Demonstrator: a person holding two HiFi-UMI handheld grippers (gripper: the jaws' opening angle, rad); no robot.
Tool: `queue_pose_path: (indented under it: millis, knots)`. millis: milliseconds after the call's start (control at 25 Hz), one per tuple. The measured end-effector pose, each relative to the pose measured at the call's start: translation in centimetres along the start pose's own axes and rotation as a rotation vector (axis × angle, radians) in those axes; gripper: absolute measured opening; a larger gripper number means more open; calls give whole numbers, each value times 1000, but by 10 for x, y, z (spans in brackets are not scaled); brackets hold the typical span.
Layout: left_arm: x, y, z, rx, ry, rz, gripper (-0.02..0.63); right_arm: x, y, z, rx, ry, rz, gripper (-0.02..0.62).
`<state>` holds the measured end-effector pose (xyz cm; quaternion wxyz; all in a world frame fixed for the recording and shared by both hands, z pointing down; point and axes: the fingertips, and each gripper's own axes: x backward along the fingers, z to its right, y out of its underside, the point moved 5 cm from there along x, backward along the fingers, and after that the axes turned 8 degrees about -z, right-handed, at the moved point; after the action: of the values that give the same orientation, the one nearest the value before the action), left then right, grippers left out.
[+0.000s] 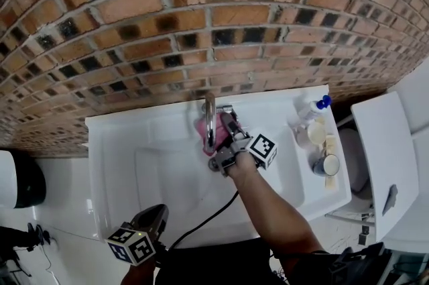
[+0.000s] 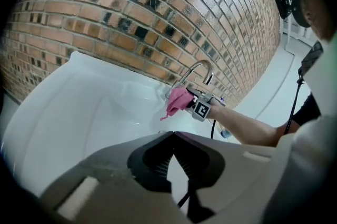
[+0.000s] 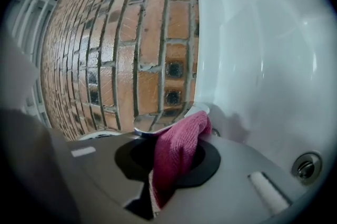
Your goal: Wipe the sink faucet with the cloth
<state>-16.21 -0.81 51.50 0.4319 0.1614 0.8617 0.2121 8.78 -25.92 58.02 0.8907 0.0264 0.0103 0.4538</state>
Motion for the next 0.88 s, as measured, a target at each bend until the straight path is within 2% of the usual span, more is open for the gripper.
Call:
queue_pose_path:
  millis: [200,560,760,880]
  knots:
    - [-4,1,5,16,-14,8,5,-8,-1,-8,-36,-68,8,60]
    - [-13,-1,21,23,-20,28,5,-9,-5,-10,-8,-72,-43,60]
    - [-17,2,25,31,-22,29,5,-3,9,-11,99,-71,-136,60]
    - [-20,7,26,35,-20,23,5,3,27,0,197,12,-246,60]
